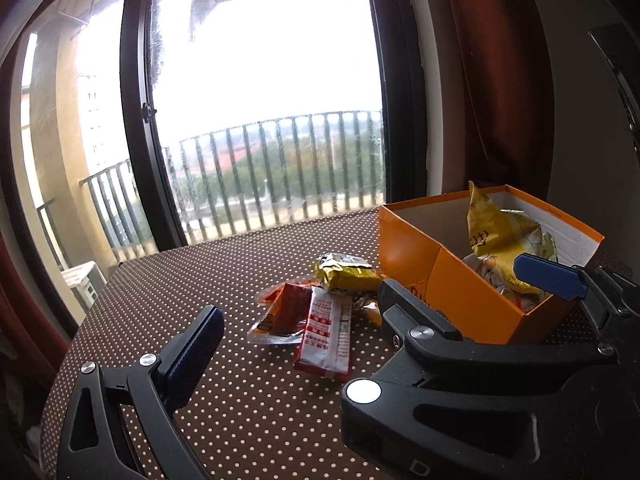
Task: Organize snacks
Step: 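Withdraw both tools from the shoebox toward the remaining snacks, then grasp the white-and-red sauce packet with the right tool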
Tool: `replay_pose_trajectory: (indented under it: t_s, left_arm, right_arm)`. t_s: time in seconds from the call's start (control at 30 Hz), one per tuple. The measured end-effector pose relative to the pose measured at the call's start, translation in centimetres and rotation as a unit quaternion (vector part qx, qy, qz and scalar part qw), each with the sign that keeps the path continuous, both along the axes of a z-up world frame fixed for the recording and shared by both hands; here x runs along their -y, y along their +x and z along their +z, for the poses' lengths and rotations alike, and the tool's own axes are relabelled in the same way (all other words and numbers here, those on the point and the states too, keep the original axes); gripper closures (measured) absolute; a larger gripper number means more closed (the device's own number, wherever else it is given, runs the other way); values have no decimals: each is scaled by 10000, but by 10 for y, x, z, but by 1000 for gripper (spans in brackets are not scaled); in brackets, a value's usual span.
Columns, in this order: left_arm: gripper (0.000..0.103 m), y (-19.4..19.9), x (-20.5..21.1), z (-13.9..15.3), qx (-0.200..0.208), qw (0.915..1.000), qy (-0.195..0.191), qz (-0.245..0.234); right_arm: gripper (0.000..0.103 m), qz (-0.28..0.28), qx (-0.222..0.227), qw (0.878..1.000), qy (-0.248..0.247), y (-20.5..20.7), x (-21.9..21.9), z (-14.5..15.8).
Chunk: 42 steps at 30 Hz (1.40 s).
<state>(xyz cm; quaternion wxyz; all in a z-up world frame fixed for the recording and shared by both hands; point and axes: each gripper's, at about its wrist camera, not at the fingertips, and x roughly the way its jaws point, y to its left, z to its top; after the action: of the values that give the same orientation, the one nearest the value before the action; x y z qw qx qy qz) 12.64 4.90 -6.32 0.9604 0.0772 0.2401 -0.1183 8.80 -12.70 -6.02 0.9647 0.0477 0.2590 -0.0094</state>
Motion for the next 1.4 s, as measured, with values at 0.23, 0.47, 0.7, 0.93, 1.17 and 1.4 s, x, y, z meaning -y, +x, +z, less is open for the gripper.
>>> replay_pose_trajectory:
  t_s: [0.23,0.47,0.7,0.93,1.17,1.4]
  left_arm:
    - [3,18,-18,-18,-201,9997,117,78]
    - [3,40,-31,-37,-381,9986,349,133]
    - [3,59,-44,-39,-477,9982,344,80]
    - [3,82,-50,-49,-574,9966,593,78]
    - [10,113,-46,-64,-804,9946,652,-110]
    - [12,138,-41,-78,-944,9935,620,-132]
  right_arm:
    - [0,47,-112,9999,8,19,-20,-16]
    - [0,-142,-178,9996,-189,38,-38,-33]
    - [0,-116,30,9997,-232,47,-47,-32]
    - [8,-33,-283,9996,-25,72,-50,-43]
    - [15,-74,-714,9972,223,99,-46,-59]
    - [18,-93,-979,9947,282,124,-40,-71]
